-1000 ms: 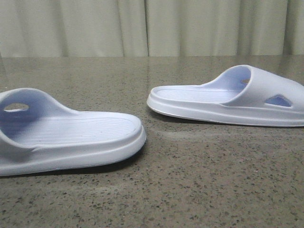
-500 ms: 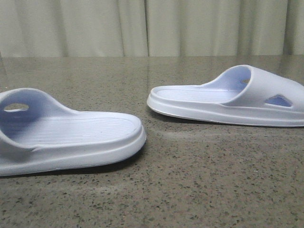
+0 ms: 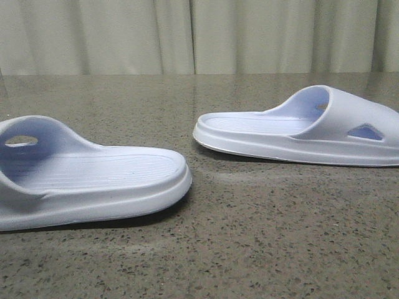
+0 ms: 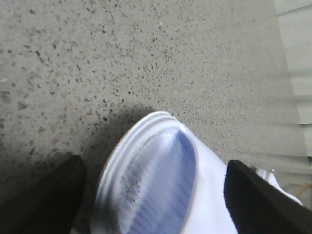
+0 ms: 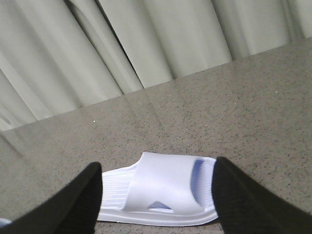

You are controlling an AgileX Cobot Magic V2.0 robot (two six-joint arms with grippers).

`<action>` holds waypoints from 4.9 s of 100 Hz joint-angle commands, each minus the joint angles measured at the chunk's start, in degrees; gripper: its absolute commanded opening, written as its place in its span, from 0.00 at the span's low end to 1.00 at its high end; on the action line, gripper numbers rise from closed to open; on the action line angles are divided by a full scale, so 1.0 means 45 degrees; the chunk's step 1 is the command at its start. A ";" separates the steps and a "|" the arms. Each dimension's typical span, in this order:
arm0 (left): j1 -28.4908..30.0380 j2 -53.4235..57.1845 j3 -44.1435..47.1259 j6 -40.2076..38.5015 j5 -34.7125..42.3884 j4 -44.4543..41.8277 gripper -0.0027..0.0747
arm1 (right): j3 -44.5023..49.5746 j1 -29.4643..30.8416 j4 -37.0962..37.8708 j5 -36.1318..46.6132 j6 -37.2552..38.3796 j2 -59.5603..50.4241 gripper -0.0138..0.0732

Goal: Insert blue slippers together front up

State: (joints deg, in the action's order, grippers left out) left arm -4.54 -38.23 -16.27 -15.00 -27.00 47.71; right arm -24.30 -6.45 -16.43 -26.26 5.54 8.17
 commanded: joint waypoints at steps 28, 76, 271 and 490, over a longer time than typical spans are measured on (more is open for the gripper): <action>-0.0079 -0.0136 -0.0309 -0.0096 -0.0137 0.0363 0.53 | -0.0450 0.0006 -0.0101 0.0982 -0.0014 0.0277 0.63; -0.0079 -0.0136 -0.0309 -0.0096 0.0382 0.0129 0.24 | -0.0450 0.0006 -0.0179 0.0965 -0.0014 0.0277 0.63; -0.0079 -0.0093 -0.0337 0.4147 -0.0726 0.8085 0.07 | 0.0035 0.0006 -0.1409 0.4822 0.1578 0.7322 0.63; -0.0079 -0.0093 -0.0337 0.4152 -0.0806 0.8085 0.07 | 0.0035 -0.1050 -0.4110 0.6782 0.1578 1.3309 0.19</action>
State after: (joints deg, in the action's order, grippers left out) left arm -4.54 -38.41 -16.17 3.61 -30.08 81.27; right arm -23.24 -11.09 -33.41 5.73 12.71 67.37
